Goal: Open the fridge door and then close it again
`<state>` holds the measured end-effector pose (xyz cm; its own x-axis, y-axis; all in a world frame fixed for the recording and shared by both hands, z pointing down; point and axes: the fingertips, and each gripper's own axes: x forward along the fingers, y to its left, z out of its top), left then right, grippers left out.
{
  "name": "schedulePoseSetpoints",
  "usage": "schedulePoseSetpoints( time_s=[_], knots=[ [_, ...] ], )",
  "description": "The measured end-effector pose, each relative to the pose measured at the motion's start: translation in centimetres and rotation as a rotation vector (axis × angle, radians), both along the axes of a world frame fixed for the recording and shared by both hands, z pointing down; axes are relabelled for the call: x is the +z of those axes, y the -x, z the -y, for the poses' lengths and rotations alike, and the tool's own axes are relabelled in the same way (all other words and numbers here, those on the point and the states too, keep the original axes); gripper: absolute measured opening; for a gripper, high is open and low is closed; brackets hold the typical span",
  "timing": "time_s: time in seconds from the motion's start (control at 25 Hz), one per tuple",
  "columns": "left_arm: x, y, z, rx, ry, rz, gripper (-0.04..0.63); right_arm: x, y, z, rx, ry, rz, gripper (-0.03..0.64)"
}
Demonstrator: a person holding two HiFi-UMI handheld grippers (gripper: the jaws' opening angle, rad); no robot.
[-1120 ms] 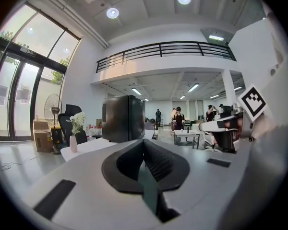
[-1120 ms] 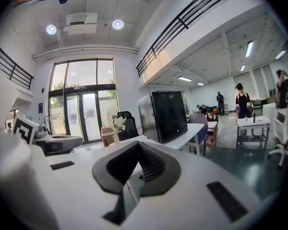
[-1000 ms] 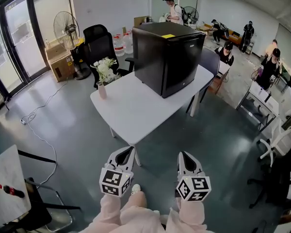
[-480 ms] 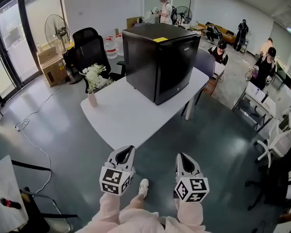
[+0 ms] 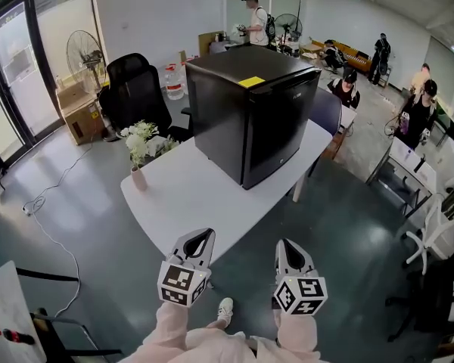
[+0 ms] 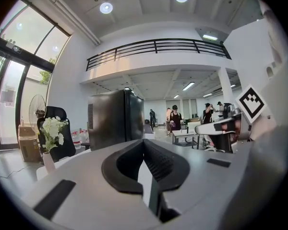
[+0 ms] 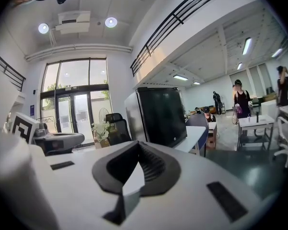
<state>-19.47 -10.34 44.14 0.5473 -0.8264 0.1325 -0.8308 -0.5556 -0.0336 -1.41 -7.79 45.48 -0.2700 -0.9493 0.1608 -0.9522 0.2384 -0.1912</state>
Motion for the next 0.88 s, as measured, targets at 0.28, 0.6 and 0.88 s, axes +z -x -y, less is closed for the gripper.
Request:
schedulePoseSetpoints(
  time_s=[0.28, 0.6, 0.88],
  knots=[
    [-0.5, -0.3, 5.8, 0.007, -0.002, -0.004, 0.009, -0.1, 0.6, 6.0, -0.016, 0.001, -0.003, 0.011],
    [-0.1, -1.0, 10.6, 0.049, 0.008, -0.005, 0.009, 0.4, 0.5, 10.2, 0.005, 0.011, -0.009, 0.011],
    [0.2, -1.3, 13.8, 0.082, 0.011, -0.042, 0.009, 0.2, 0.0, 12.8, 0.046, 0.003, -0.002, 0.011]
  ],
)
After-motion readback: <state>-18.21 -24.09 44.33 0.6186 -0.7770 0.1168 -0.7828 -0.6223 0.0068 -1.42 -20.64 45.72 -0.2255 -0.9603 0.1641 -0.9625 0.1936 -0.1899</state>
